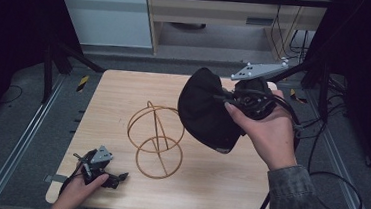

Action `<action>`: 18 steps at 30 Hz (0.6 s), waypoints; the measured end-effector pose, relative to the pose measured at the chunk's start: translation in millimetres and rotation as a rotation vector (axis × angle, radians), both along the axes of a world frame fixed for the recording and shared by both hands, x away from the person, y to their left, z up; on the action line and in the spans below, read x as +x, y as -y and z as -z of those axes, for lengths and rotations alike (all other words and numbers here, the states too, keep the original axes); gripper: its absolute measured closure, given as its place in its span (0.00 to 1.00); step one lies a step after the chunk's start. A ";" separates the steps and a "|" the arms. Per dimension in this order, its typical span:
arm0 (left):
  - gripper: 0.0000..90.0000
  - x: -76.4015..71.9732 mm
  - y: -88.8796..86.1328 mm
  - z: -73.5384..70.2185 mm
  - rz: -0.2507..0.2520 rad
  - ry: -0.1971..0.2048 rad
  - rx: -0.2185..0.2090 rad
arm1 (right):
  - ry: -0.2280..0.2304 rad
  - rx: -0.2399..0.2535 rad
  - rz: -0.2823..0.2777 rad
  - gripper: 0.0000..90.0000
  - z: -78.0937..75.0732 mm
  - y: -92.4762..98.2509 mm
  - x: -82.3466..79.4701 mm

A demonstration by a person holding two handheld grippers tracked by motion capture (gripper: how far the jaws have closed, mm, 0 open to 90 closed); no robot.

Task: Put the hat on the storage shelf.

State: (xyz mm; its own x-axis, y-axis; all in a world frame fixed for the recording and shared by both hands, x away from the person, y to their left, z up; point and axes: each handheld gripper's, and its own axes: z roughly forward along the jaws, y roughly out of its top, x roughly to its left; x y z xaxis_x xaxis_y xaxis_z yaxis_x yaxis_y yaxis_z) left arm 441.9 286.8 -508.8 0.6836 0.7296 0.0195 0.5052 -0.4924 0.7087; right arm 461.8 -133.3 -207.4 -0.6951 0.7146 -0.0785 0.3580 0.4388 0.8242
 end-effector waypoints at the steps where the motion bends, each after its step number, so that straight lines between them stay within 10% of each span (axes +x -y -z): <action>1: 0.00 0.0 0.0 0.0 0.000 0.000 0.000 | 0.000 -0.001 -0.005 0.87 -1.5 -2.7 -0.2; 18: 0.00 0.1 0.0 0.0 0.000 0.001 0.000 | -0.004 -0.008 -0.086 0.87 -26.5 -49.1 17.3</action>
State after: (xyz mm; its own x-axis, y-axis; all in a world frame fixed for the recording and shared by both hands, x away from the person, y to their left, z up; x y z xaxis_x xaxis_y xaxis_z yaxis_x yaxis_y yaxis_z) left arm 442.0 286.8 -508.8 0.6835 0.7297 0.0203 0.5046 -0.4924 0.7092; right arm 479.0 -84.2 -180.9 -0.7544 0.6514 -0.0807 0.3221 0.4745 0.8192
